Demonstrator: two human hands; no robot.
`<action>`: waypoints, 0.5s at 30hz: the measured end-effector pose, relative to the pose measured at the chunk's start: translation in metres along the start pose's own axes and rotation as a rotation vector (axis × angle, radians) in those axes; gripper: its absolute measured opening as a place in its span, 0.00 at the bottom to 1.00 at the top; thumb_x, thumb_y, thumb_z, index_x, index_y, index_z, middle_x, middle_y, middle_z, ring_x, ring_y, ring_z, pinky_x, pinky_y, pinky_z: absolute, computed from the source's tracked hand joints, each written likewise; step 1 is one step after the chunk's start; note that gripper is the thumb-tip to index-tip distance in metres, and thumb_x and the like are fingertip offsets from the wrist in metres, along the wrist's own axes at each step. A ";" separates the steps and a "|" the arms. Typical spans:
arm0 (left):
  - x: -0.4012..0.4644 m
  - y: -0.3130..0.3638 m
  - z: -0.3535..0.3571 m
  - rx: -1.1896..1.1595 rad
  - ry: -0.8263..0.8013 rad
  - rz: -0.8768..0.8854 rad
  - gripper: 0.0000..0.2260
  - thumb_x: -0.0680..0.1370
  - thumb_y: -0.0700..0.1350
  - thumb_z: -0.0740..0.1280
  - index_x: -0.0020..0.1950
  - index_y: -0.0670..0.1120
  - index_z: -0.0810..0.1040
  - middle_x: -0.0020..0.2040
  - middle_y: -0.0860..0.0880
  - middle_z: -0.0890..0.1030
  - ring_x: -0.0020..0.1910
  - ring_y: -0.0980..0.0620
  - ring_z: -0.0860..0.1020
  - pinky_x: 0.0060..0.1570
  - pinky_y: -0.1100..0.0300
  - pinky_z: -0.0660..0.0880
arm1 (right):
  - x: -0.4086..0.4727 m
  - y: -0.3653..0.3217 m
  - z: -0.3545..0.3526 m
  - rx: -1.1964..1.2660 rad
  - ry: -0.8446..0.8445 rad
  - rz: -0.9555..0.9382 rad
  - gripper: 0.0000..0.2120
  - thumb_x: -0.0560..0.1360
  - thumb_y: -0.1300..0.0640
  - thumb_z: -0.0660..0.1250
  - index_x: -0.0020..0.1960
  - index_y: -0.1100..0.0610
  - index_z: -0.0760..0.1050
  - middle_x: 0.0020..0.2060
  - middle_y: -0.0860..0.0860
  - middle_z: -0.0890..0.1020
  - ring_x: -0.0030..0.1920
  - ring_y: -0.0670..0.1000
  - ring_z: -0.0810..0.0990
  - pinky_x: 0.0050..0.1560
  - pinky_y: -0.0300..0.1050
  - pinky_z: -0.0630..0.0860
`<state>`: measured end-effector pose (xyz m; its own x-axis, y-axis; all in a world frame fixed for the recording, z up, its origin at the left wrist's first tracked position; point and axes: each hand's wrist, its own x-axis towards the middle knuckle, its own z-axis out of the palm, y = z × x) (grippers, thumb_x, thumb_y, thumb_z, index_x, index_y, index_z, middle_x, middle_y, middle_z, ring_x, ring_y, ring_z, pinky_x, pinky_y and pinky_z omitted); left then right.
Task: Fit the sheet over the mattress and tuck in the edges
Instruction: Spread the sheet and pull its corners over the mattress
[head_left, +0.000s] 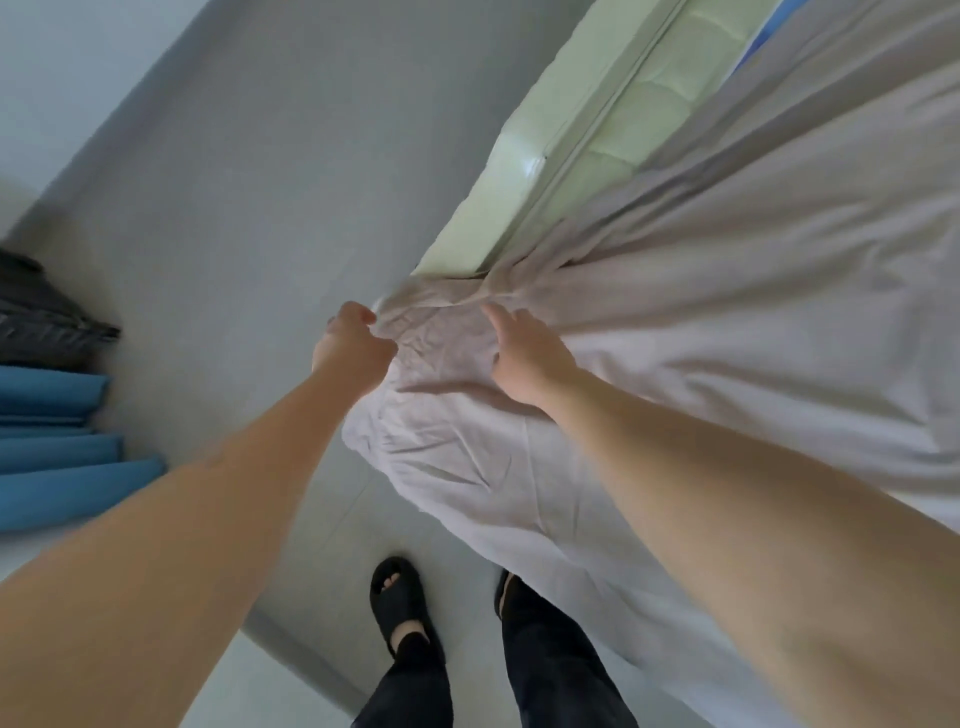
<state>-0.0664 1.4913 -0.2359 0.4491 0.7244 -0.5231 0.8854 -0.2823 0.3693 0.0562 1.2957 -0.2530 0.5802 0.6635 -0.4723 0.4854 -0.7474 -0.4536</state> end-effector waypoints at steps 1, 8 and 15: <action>-0.006 0.013 0.006 0.001 -0.035 0.055 0.16 0.75 0.43 0.71 0.61 0.48 0.73 0.53 0.49 0.77 0.45 0.48 0.78 0.44 0.54 0.76 | -0.010 0.006 0.001 0.013 -0.013 0.040 0.34 0.77 0.61 0.62 0.80 0.48 0.54 0.69 0.56 0.70 0.66 0.60 0.72 0.63 0.56 0.74; -0.061 0.084 0.060 -0.027 -0.362 0.268 0.10 0.74 0.43 0.74 0.53 0.48 0.77 0.52 0.45 0.81 0.48 0.42 0.83 0.44 0.54 0.78 | -0.099 0.060 0.008 0.124 0.031 0.355 0.29 0.79 0.61 0.61 0.78 0.53 0.57 0.65 0.58 0.71 0.63 0.62 0.74 0.59 0.55 0.76; -0.173 0.126 0.130 0.197 -0.593 0.583 0.09 0.73 0.40 0.74 0.52 0.41 0.82 0.44 0.43 0.82 0.52 0.41 0.82 0.48 0.53 0.77 | -0.245 0.113 0.033 0.286 0.170 0.679 0.24 0.80 0.58 0.59 0.75 0.52 0.61 0.62 0.56 0.71 0.62 0.61 0.75 0.58 0.55 0.76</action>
<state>-0.0174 1.2490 -0.1987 0.7793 -0.0037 -0.6266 0.4736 -0.6514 0.5928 -0.0531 1.0496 -0.2133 0.7955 0.0288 -0.6053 -0.1897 -0.9368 -0.2940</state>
